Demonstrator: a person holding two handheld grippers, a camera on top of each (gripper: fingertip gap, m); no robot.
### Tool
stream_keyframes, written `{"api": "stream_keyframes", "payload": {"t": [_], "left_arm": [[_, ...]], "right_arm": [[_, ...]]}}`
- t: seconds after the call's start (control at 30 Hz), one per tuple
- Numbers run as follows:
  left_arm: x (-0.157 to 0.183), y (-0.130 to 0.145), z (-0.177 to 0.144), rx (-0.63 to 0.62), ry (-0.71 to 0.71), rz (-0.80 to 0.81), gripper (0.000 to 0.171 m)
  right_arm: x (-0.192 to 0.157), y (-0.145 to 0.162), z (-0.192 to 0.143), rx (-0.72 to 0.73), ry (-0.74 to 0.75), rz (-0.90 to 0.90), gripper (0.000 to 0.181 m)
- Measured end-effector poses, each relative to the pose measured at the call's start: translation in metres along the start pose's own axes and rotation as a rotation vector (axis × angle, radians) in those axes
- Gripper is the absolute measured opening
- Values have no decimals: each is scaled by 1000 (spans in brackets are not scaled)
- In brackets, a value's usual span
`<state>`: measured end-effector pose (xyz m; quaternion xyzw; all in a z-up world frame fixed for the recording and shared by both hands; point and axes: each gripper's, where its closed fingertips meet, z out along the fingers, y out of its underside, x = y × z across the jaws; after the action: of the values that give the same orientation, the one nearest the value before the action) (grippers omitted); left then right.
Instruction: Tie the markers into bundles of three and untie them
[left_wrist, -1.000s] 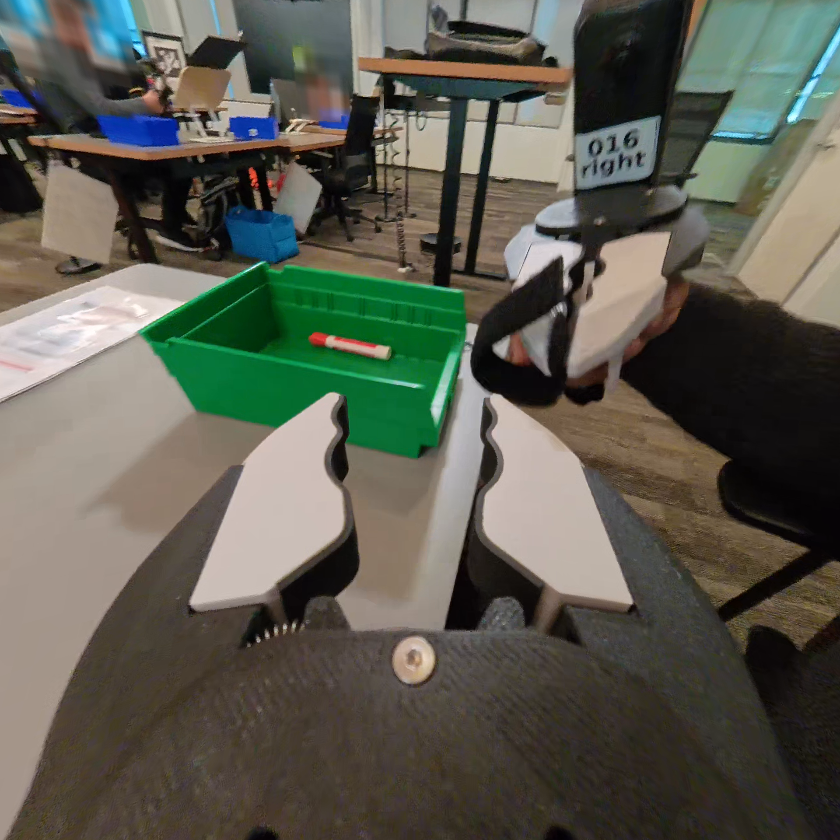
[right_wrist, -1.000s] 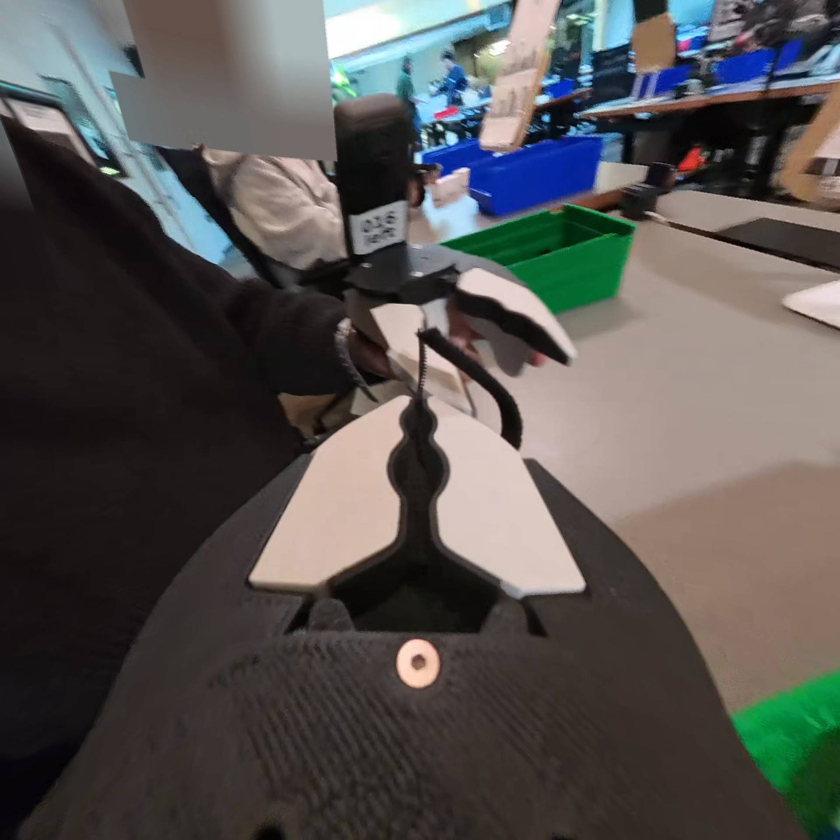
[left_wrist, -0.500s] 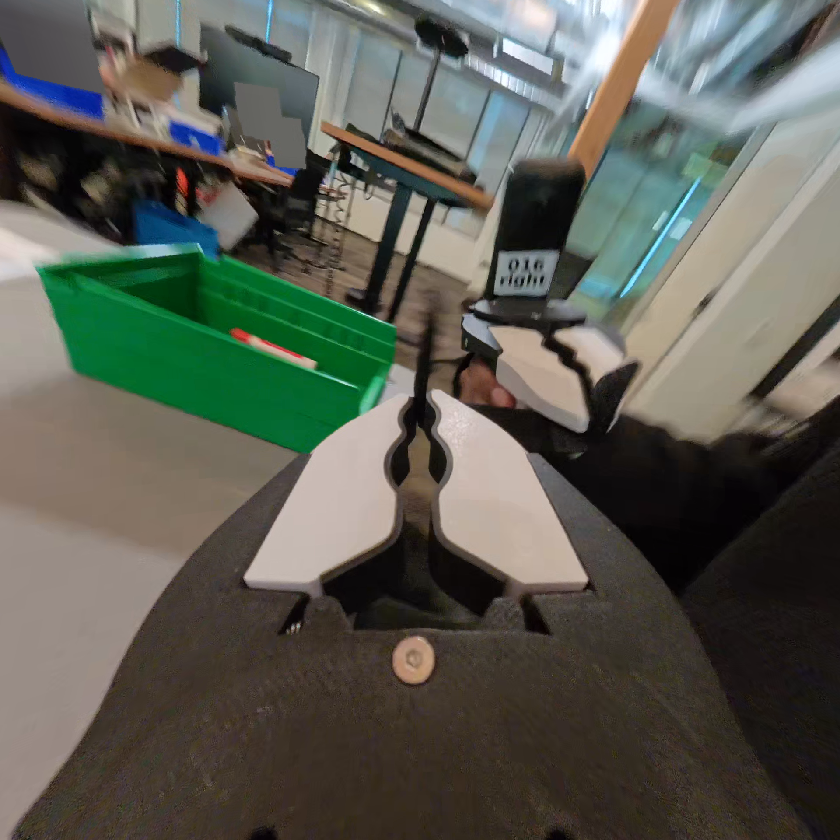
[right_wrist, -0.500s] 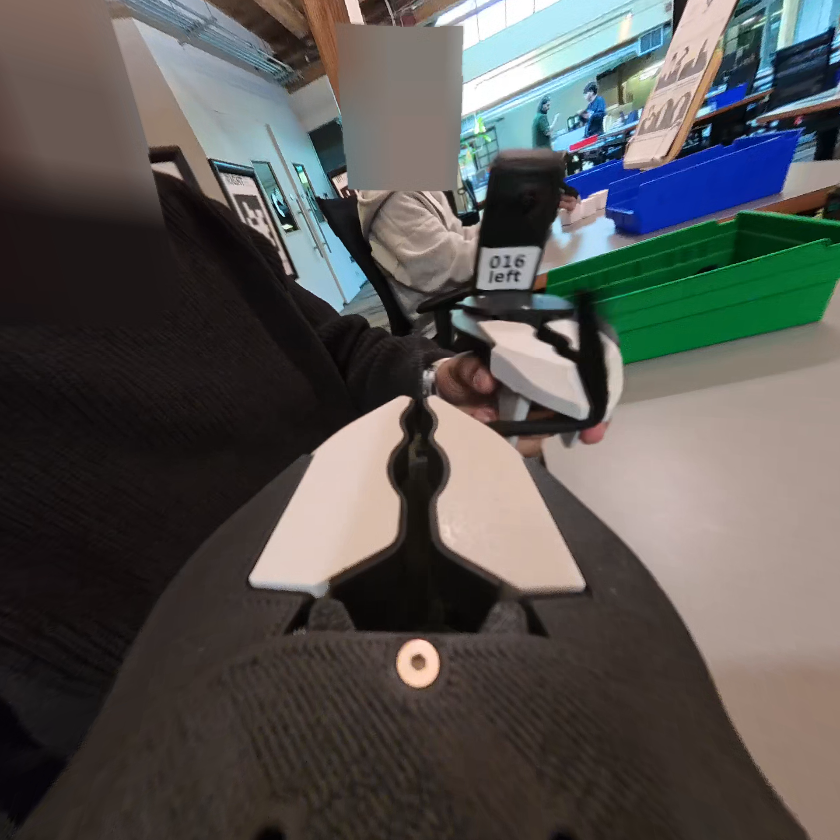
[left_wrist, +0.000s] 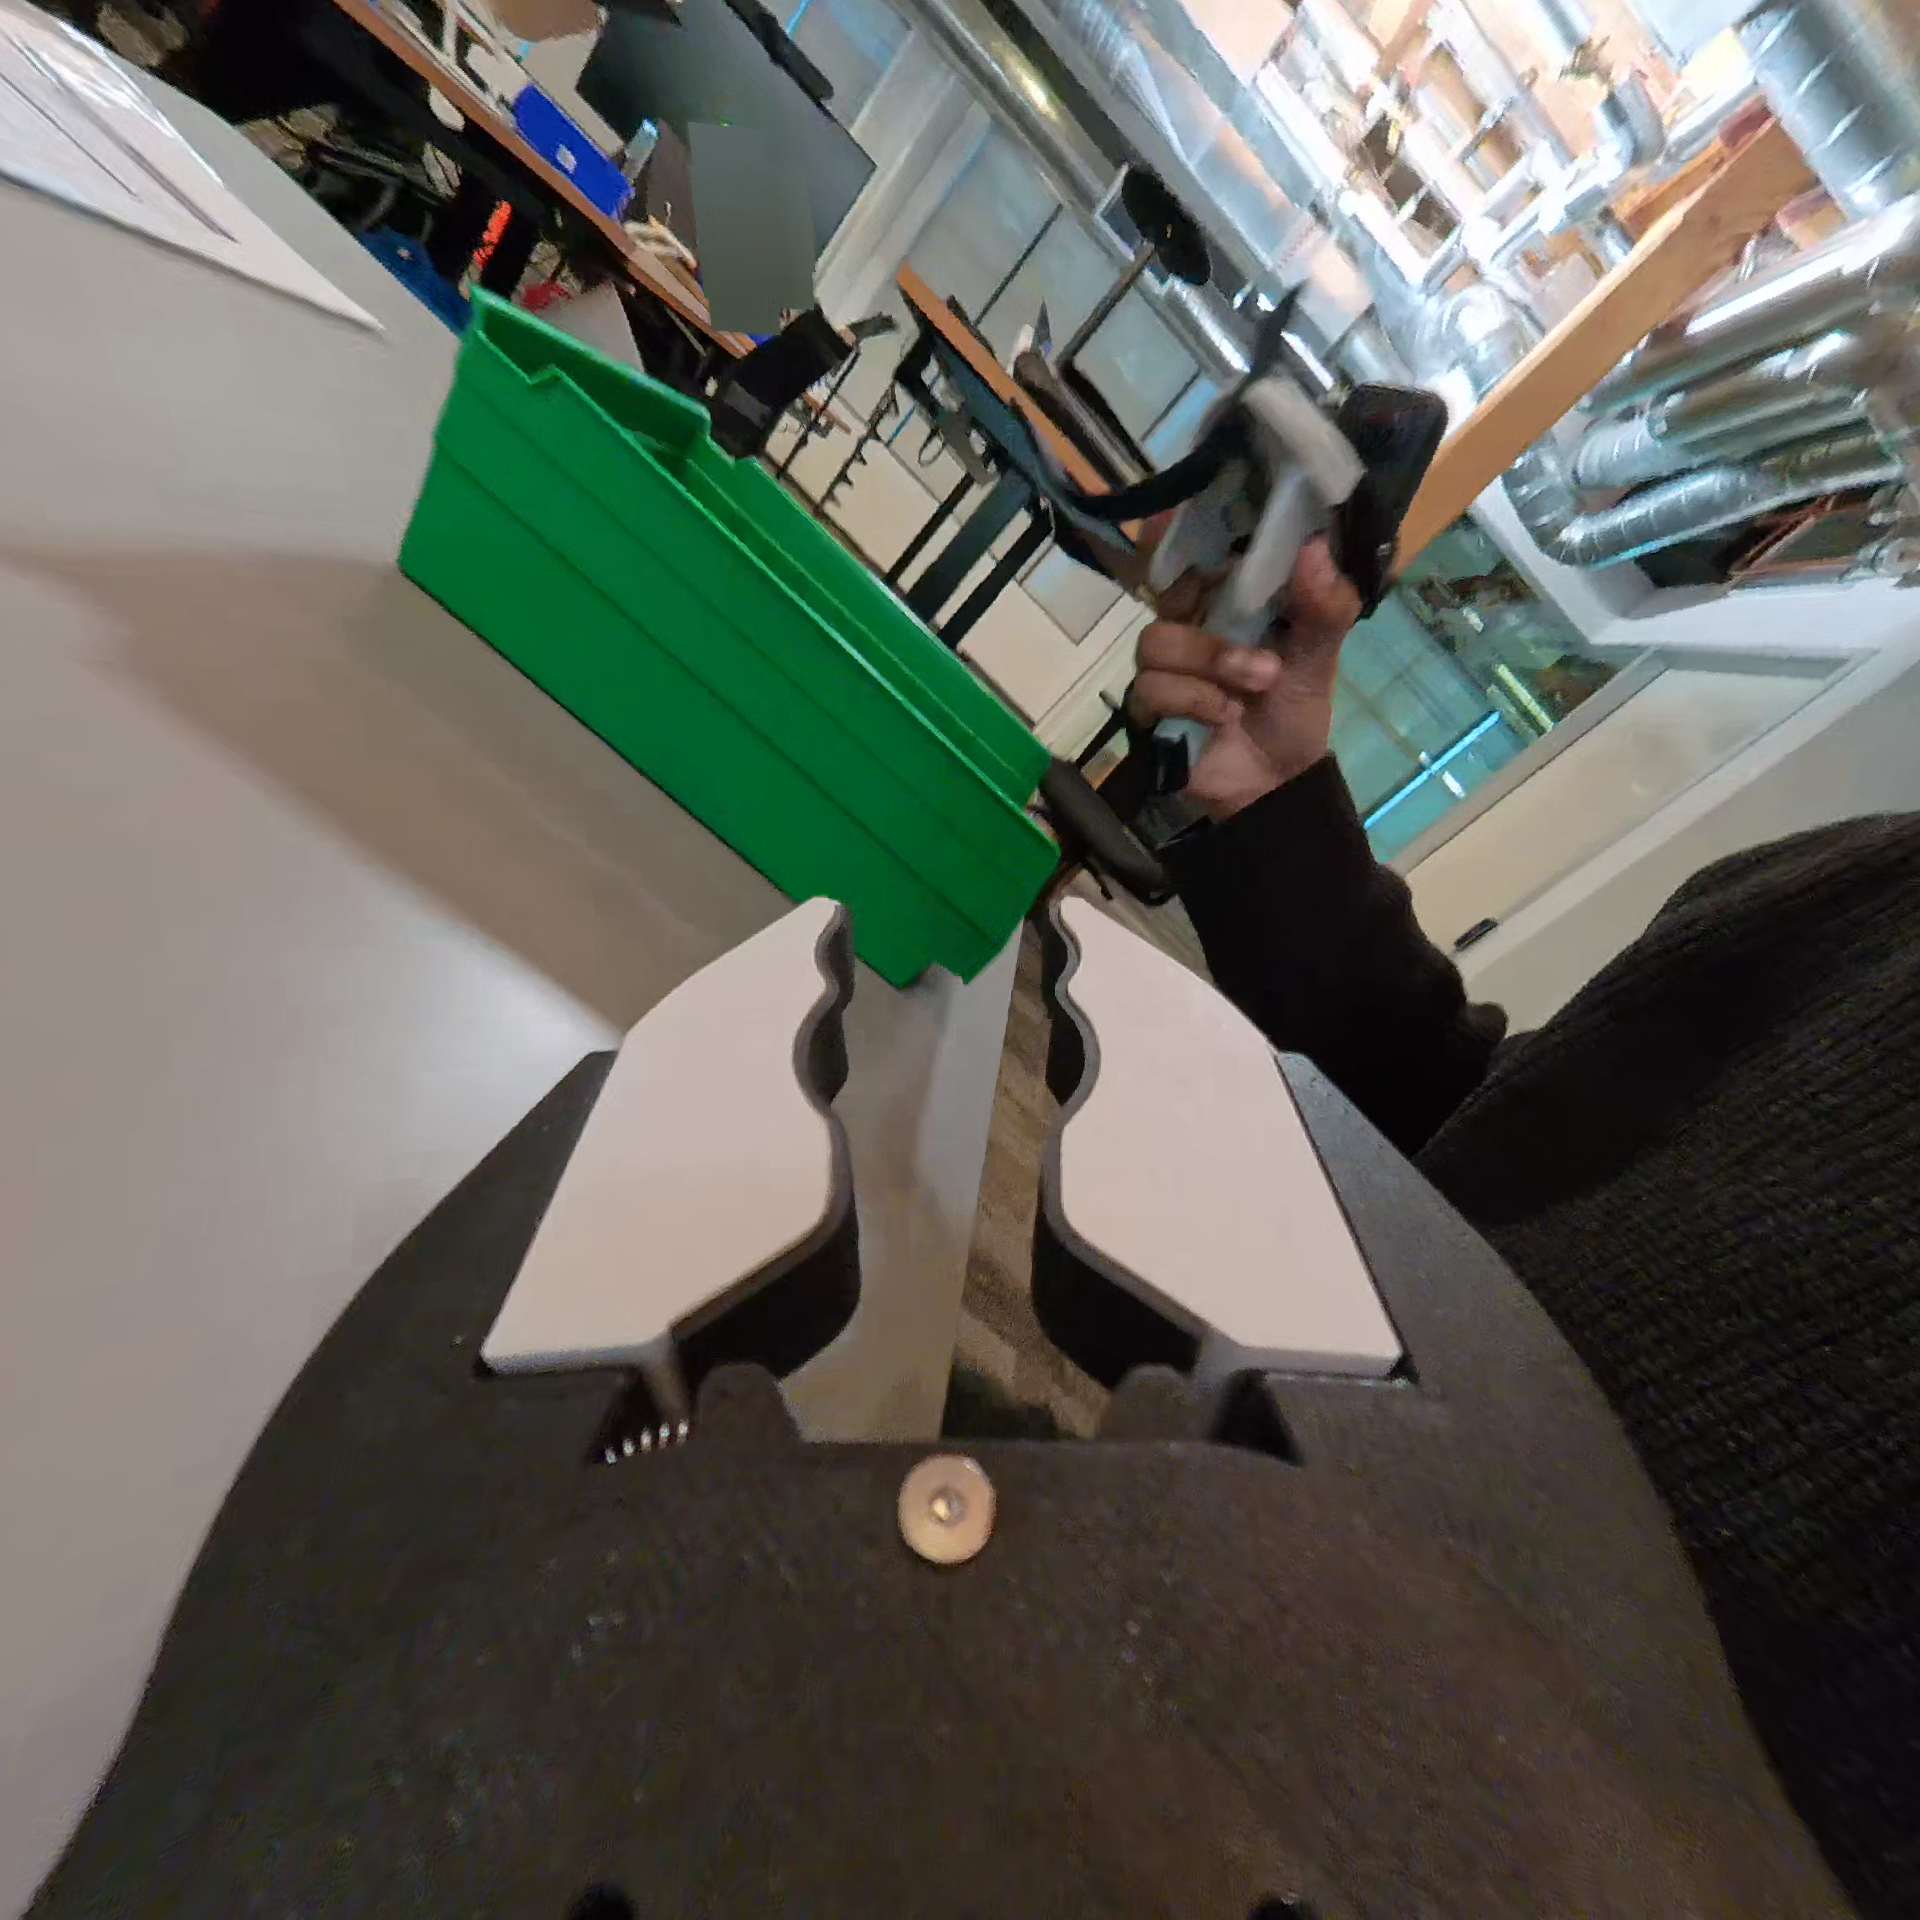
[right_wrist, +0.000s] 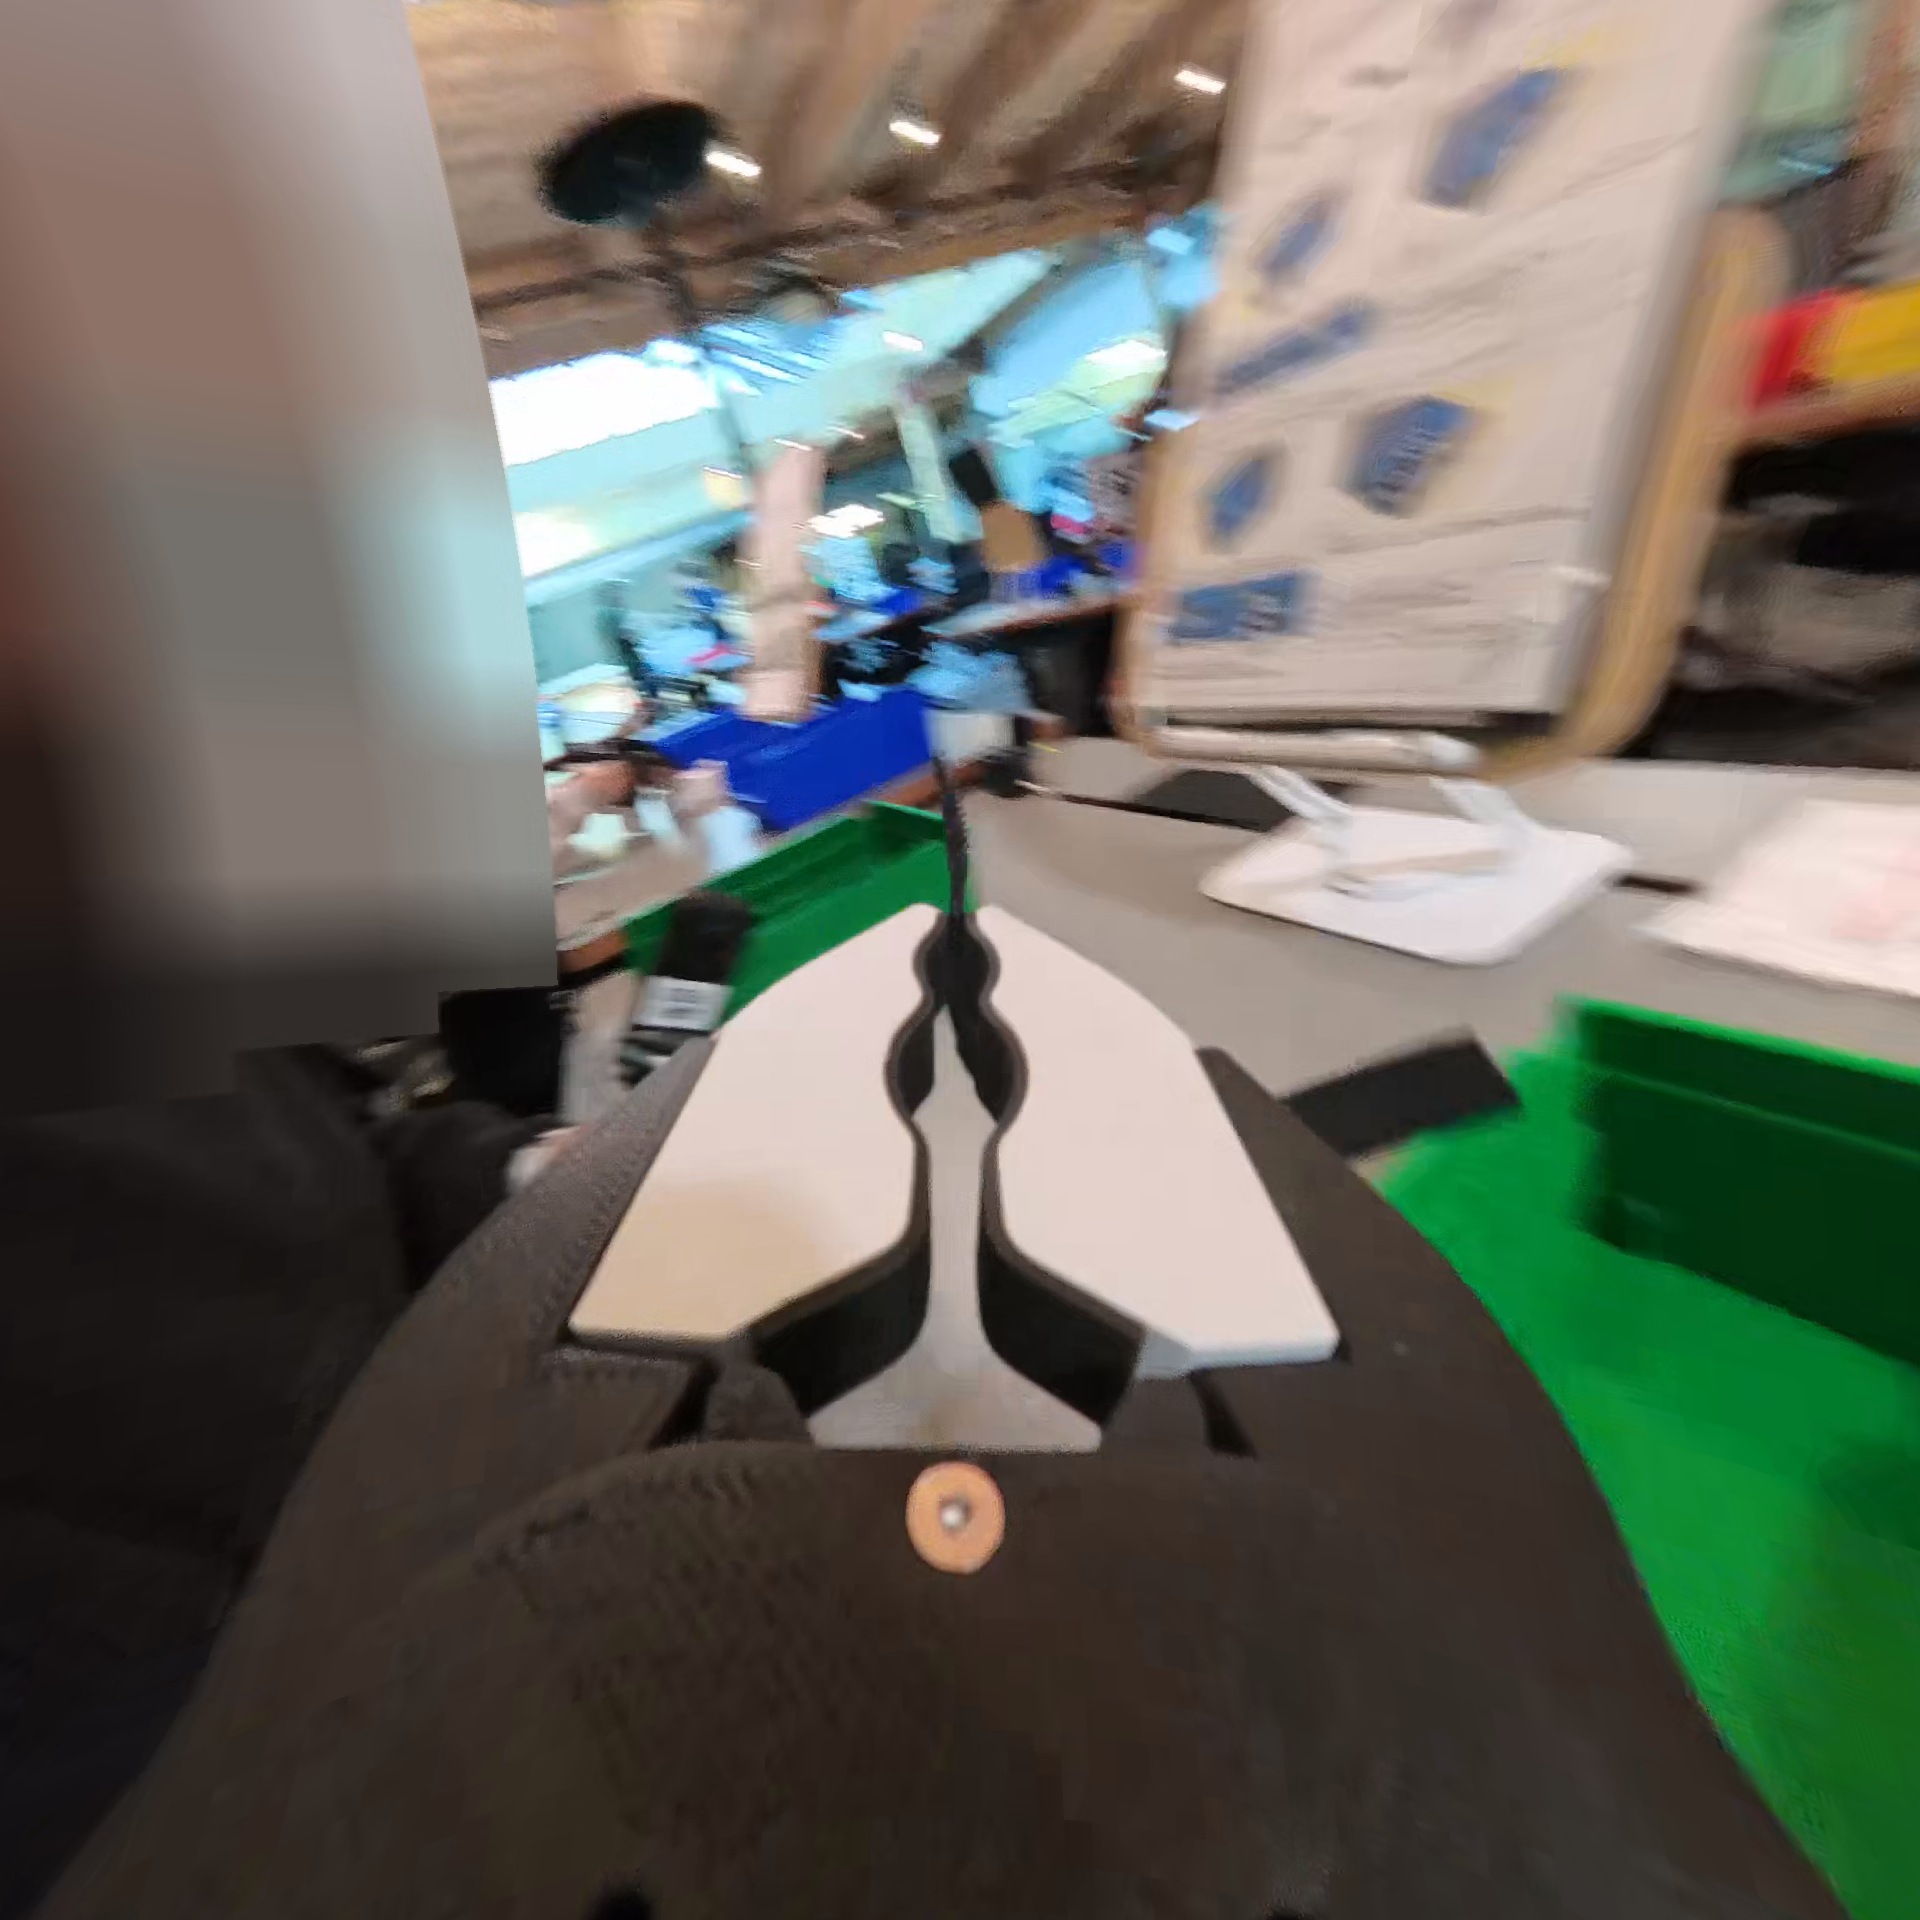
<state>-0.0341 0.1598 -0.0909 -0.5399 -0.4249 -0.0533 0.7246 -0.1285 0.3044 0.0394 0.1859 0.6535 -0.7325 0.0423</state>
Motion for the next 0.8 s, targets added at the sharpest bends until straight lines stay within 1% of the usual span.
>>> {"api": "stream_keyframes", "payload": {"t": [0.07,0.17,0.23,0.3,0.33,0.37,0.4,0.47,0.5,0.53,0.6,0.7,0.8], "left_arm": [[-1,-17,8,34,37,-11,34],[7,-32,26,13,88,17,34],[15,-37,33,-5,101,62,34],[19,-35,33,-19,84,124,34],[19,-33,31,-18,63,151,34],[19,-31,28,-15,41,168,34],[21,-29,25,-10,24,180,34],[24,-23,15,1,-3,191,34],[25,-19,11,8,-17,193,34],[26,-16,6,17,-30,194,34],[28,-11,-1,30,-50,192,33],[36,-6,-4,27,-36,193,34],[43,1,-4,-10,-29,242,35]], "right_arm": [[56,7,-3,-88,220,49,2],[122,39,-4,-245,457,184,2],[150,67,-2,-394,542,192,2],[174,86,-1,-526,629,130,2],[180,95,2,-583,634,106,2],[182,102,8,-630,618,89,2],[182,108,14,-660,600,72,7],[181,114,18,-709,603,27,50],[181,112,14,-726,634,-12,57],[180,105,9,-725,665,-58,57],[171,83,-2,-670,696,-111,54],[146,40,-20,-502,713,-120,44],[110,-2,-32,-321,676,-124,42]]}}
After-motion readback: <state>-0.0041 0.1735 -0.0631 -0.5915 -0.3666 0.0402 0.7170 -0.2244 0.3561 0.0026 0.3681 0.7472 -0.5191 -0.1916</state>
